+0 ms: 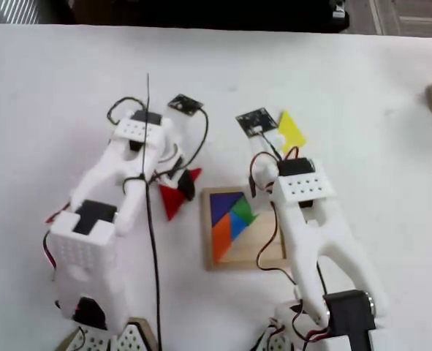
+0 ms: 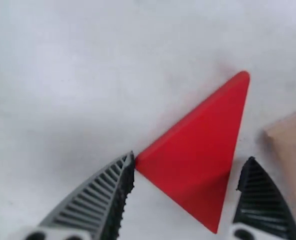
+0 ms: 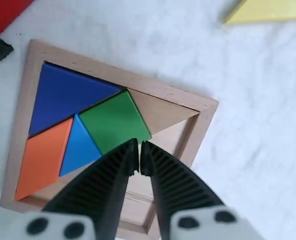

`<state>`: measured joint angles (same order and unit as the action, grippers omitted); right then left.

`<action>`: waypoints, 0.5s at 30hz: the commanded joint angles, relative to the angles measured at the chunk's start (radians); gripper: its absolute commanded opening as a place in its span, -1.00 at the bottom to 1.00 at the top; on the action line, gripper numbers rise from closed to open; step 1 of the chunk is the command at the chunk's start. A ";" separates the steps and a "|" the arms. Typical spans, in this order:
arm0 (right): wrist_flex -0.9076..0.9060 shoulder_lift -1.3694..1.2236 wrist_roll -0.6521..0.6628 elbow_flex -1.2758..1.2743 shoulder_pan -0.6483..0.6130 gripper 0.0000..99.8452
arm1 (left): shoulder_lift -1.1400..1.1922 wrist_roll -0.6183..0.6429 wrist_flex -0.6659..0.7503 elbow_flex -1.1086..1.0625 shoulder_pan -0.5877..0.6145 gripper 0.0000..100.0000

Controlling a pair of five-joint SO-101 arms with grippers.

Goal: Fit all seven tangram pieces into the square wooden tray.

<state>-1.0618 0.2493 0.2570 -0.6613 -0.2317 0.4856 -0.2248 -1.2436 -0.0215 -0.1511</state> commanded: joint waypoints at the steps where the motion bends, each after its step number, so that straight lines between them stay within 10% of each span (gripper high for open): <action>1: 0.018 0.044 0.011 0.005 0.004 -0.97 | -0.002 0.026 -0.014 0.051 -0.041 -0.35; 15: 0.018 0.045 0.011 0.006 0.008 -0.97 | -0.015 0.026 -0.018 0.058 -0.076 -0.59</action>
<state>-1.0618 0.2493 0.2570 -0.6613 -0.2317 0.4826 -0.2140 -1.2513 -0.0092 -0.2033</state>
